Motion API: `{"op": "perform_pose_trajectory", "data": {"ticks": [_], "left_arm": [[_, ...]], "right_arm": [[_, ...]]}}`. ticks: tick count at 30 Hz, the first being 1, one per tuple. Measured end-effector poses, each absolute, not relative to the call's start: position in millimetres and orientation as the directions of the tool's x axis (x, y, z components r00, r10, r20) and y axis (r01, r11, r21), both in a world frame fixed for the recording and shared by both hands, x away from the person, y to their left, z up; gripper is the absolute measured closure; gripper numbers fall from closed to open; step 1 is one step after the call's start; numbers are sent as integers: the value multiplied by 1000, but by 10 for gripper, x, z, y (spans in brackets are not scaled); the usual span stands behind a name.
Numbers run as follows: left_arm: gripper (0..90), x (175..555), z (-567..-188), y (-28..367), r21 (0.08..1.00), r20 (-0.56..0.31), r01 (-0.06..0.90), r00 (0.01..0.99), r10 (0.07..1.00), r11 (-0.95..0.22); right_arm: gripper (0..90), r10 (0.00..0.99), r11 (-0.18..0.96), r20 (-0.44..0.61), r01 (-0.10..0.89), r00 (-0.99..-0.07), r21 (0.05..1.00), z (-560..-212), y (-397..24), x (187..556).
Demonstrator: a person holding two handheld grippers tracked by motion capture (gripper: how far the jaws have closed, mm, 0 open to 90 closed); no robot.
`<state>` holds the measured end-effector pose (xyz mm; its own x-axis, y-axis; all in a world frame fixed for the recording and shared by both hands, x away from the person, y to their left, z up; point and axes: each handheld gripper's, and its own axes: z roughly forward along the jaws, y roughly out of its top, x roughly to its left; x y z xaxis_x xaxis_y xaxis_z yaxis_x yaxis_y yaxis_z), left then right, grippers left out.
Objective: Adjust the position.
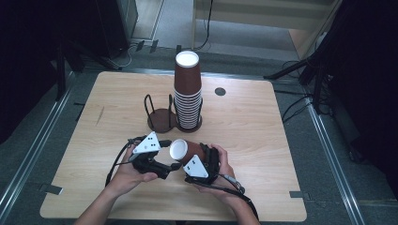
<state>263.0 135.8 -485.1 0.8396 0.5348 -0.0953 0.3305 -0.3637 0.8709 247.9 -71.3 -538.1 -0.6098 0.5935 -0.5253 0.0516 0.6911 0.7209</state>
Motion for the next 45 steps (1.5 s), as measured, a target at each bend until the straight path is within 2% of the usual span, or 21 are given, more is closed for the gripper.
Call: {"op": "perform_pose_trajectory", "data": {"ticks": [16,19,21,25,28,31,35,36,38,45], "left_arm": [[148,2551,-4860,1269,870,-69,289,873,483,-399],[167,2536,-4866,1282,872,-70,290,872,485,-394],[218,2523,-4867,1289,873,-56,279,872,487,-399],[227,2521,-4874,1292,868,-49,280,870,491,-410],[239,2491,-4866,1271,869,-18,259,867,497,-420],[243,2500,-4853,1284,873,-34,265,869,493,-409],[245,2523,-4833,1323,884,-66,276,873,484,-377],[245,2510,-4826,1324,889,-48,263,867,495,-374],[245,2498,-4827,1321,892,-36,256,861,508,-372],[244,2521,-4801,1391,909,-56,269,836,546,-319]], "right_arm": [[123,514,722,-551,-16,-657,692,-5370,-624,2351],[122,509,721,-548,-18,-664,692,-5384,-621,2349],[121,501,726,-553,-24,-666,687,-5390,-621,2349],[112,498,729,-553,-24,-668,685,-5404,-610,2351],[84,507,736,-574,-23,-643,677,-5421,-585,2350],[74,506,734,-577,-31,-641,678,-5414,-583,2345],[63,522,709,-531,-7,-668,705,-5356,-623,2352],[16,532,697,-522,-5,-667,717,-5338,-652,2355],[2,538,690,-513,0,-669,724,-5335,-659,2355],[0,590,628,-469,8,-658,778,-5207,-746,2363]]}}
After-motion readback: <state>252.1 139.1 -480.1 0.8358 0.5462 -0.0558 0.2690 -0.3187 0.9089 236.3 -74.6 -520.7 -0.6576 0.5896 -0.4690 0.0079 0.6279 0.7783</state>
